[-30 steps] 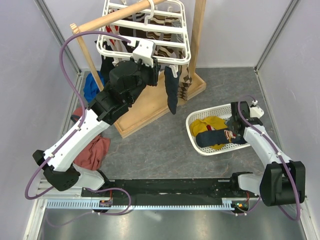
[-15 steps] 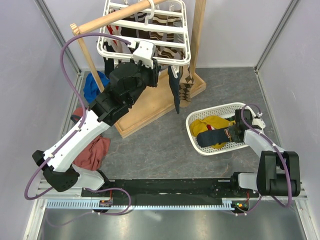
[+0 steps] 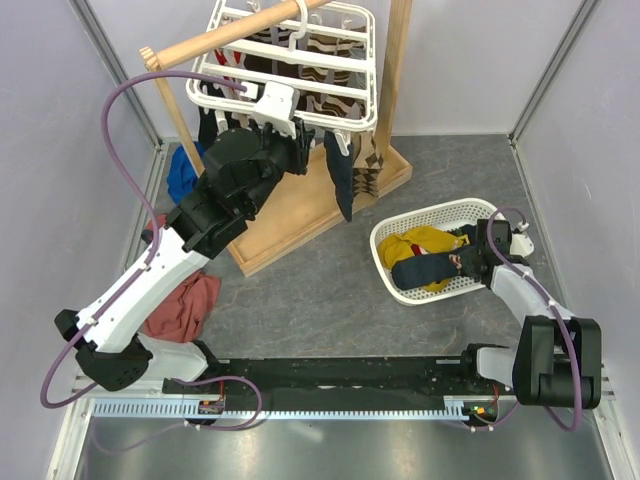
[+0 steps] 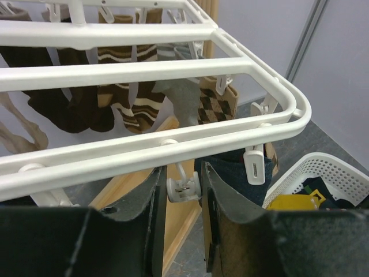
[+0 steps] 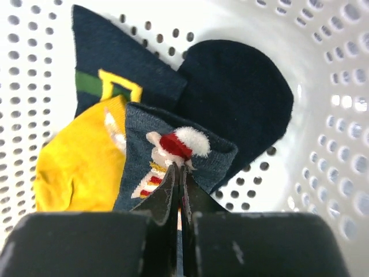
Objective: Clip the socks to the hanger
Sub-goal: Pick up the sock from the bin, then clamp the sock onto the hanger.
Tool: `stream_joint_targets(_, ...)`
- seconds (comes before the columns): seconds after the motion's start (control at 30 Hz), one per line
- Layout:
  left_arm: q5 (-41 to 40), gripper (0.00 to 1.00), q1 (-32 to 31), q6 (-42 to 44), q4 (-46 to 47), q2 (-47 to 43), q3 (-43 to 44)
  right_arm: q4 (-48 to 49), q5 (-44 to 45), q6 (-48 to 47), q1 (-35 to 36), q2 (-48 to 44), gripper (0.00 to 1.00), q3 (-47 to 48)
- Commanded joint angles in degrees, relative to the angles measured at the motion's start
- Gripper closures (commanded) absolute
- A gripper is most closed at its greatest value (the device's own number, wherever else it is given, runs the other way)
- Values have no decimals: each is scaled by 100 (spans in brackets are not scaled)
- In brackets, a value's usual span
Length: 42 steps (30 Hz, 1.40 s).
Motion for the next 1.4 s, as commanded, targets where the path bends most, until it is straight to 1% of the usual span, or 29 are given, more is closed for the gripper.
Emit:
stream_joint_targets(0.0,99,98,-8,322,194,-277,-35,-452,-55,-633,-8,-401,100,455)
stream_joint_targets(0.03,125,98,-8,322,212,-295,-17,-506,-108,-774,-8,-514,100,517)
stream_joint_targets(0.07,195,98,-8,400,334,-382,-61,-637,-230,-1201,27,-655,100,822)
stream_joint_targets(0.1,196,98,-8,436,378,-400,-70,-743,-266,-1362,53,-700,100,912)
stream_joint_targets(0.13,170,98,-8,471,431,-409,-79,-787,-318,-1721,88,-787,100,1000)
stream_joint_targets(0.27,143,98,-8,410,326,-330,26,-937,-407,-2672,422,-998,100,1570)
stream_joint_targets(0.37,152,98,-8,279,125,-260,123,-937,-547,-3357,825,-1165,100,1843)
stream_joint_targets(0.43,134,98,-8,199,2,-172,193,-858,-644,-3630,984,-1323,100,1949)
stream_joint_targets(0.47,134,98,-8,112,-112,-146,255,-832,-705,-3954,1151,-1385,100,2011)
stream_joint_targets(0.57,187,98,0,58,-288,-58,343,-595,-1004,-4491,1406,-1640,100,2099)
stream_joint_targets(0.67,240,98,-8,-170,-359,-5,396,-480,-1320,-4922,1582,-1868,100,2125)
stream_joint_targets(0.7,257,98,-8,-196,-412,-5,413,-436,-1608,-5185,1600,-1956,100,2134)
stream_joint_targets(0.8,310,98,0,-258,-508,83,484,-322,-2066,-5520,1714,-2140,100,2161)
stream_joint_targets(0.83,336,98,-8,-284,-544,100,536,-278,-2520,-5591,1741,-2194,100,2161)
stream_joint_targets(0.9,380,98,-8,-337,-588,153,598,-138,-2901,-5644,1829,-2351,100,2169)
stream_joint_targets(0.93,415,98,0,-355,-658,171,641,-59,-3129,-5827,1855,-2405,100,2169)
stream_joint_targets(0.97,433,98,0,-398,-676,188,659,29,-3427,-5829,1934,-2457,100,2152)
stream_joint_targets(1.03,451,98,-8,-434,-728,223,703,293,-3736,-5820,2013,-2581,100,2152)
stream_joint_targets(1.07,451,98,-8,-469,-755,224,721,485,-4164,-5820,2092,-2598,100,2169)
stream_joint_targets(1.1,451,98,-8,-487,-764,241,738,591,-4351,-5811,2136,-2616,100,2178)
stream_joint_targets(1.2,442,98,-8,-531,-799,259,747,951,-4878,-5706,2364,-2529,100,2327)
stream_joint_targets(1.37,451,98,-8,-601,-869,285,818,1426,-5398,-5776,2803,-2142,100,2819)
